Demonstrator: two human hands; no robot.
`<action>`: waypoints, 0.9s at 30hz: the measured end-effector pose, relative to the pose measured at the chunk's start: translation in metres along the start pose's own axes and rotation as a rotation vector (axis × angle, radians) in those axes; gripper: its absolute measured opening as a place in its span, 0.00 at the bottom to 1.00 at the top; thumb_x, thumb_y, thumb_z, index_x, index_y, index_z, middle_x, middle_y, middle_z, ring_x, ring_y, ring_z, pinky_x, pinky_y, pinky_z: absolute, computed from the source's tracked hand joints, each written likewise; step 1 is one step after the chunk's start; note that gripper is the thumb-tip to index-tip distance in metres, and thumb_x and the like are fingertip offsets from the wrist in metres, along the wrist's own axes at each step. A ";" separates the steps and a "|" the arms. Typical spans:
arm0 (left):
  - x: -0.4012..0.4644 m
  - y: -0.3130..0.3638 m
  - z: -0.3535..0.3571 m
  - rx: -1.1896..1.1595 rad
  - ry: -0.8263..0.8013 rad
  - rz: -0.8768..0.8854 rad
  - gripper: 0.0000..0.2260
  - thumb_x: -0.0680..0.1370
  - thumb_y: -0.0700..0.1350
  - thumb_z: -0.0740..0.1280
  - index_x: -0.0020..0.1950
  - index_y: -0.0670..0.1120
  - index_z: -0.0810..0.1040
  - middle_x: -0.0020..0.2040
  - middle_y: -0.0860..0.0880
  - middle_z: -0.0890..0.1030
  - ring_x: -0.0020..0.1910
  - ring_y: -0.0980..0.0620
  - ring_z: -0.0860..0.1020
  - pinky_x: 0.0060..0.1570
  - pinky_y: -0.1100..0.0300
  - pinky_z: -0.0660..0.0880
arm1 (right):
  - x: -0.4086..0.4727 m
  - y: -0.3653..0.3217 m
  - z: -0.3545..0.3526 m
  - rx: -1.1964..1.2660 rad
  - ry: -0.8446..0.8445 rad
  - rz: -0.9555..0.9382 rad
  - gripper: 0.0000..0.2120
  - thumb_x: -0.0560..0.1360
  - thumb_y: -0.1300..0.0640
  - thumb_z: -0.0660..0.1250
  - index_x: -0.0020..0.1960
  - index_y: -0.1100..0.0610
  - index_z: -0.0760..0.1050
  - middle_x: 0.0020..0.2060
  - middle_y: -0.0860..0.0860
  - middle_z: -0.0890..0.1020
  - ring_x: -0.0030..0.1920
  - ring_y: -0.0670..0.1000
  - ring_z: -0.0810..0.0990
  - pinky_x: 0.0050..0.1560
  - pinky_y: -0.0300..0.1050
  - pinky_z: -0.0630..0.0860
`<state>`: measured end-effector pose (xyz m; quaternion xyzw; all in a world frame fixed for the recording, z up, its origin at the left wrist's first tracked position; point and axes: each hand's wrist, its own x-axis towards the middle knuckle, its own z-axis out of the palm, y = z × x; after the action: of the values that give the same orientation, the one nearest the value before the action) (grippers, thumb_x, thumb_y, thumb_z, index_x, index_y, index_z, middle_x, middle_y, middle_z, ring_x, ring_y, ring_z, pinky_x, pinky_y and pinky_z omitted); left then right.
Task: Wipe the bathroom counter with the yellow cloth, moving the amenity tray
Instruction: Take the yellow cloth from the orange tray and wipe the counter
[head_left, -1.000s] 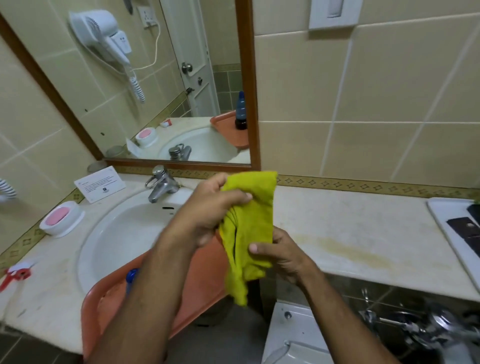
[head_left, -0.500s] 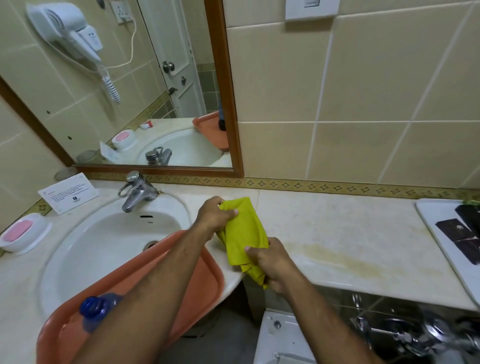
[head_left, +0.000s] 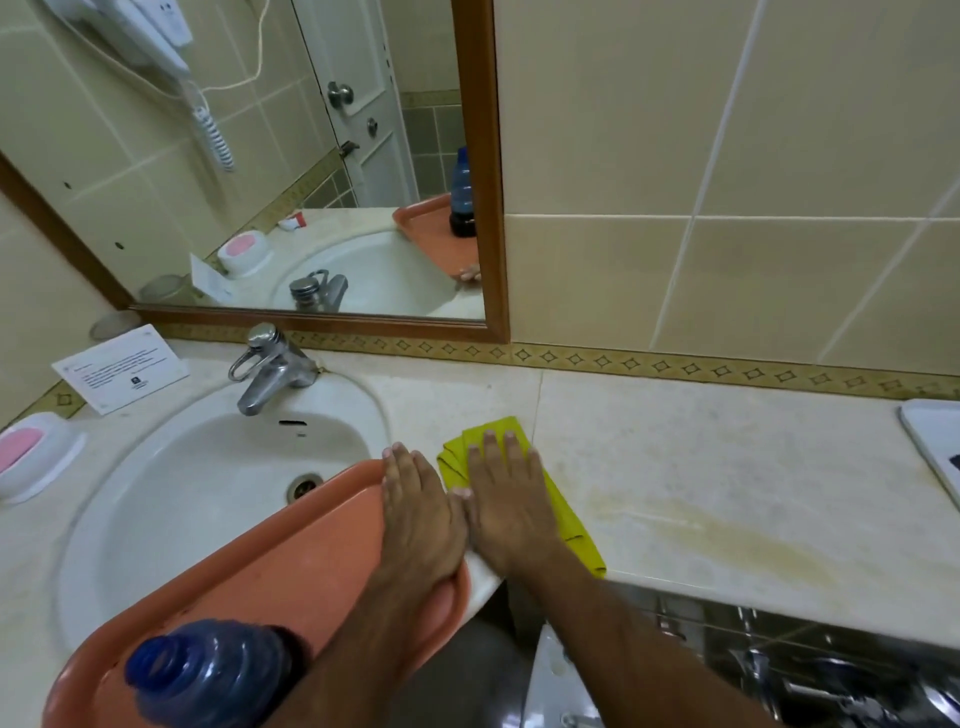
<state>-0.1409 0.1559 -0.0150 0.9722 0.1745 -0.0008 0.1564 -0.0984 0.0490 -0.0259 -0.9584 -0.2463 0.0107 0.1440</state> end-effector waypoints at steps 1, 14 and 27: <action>0.002 -0.002 0.001 0.000 0.005 -0.003 0.32 0.80 0.50 0.53 0.77 0.33 0.46 0.78 0.34 0.43 0.78 0.39 0.40 0.77 0.47 0.41 | 0.001 -0.004 0.012 -0.015 -0.020 0.013 0.28 0.81 0.45 0.51 0.77 0.58 0.62 0.78 0.59 0.61 0.78 0.62 0.55 0.76 0.65 0.49; 0.008 0.018 -0.014 0.357 -0.004 0.135 0.32 0.81 0.54 0.48 0.77 0.35 0.47 0.78 0.34 0.47 0.78 0.38 0.45 0.76 0.43 0.44 | -0.016 0.032 0.015 -0.002 0.093 0.155 0.28 0.79 0.46 0.53 0.76 0.55 0.64 0.77 0.58 0.64 0.77 0.61 0.59 0.76 0.64 0.55; -0.023 0.105 0.062 0.192 -0.050 0.531 0.29 0.80 0.52 0.51 0.74 0.34 0.62 0.76 0.35 0.61 0.76 0.38 0.59 0.75 0.41 0.55 | -0.069 0.176 -0.037 -0.068 0.102 0.429 0.28 0.80 0.45 0.51 0.77 0.54 0.61 0.78 0.57 0.60 0.78 0.60 0.56 0.76 0.63 0.54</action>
<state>-0.1240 0.0355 -0.0408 0.9939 -0.0909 -0.0002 0.0627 -0.0724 -0.1414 -0.0432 -0.9924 -0.0293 -0.0155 0.1182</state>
